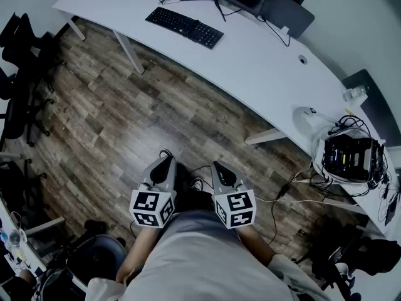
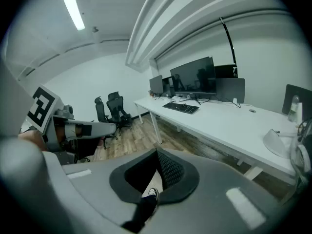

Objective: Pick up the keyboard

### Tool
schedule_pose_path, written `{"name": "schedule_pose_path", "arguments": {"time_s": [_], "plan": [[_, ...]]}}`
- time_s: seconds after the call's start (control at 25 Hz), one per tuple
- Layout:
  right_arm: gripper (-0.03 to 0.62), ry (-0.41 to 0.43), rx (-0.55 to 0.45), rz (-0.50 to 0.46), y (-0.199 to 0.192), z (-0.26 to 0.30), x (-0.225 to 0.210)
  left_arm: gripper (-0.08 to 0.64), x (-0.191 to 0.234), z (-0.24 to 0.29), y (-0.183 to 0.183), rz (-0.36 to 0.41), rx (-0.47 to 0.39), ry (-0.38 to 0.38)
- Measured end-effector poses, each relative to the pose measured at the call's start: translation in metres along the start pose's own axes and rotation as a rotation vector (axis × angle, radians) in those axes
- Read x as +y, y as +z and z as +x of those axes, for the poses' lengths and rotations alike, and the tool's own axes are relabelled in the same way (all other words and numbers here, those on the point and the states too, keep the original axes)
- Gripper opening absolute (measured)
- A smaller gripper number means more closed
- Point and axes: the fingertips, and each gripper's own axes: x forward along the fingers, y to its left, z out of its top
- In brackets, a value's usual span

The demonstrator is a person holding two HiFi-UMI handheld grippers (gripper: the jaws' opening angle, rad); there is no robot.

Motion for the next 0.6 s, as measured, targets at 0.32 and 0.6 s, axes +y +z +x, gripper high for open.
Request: {"name": "schedule_pose_path", "arguments": {"time_s": [0.32,0.6], "plan": [[-0.011,-0.004,0.043,-0.004,0.026,0.048,0.005,0.000,0.043,0.026,0.022,0.020,0.027,-0.016],[-0.003,0.199,0.065,-0.107,0.070,0.103,0.053,0.000,0.095,0.049,0.064,0.013,0.024,-0.087]]}}
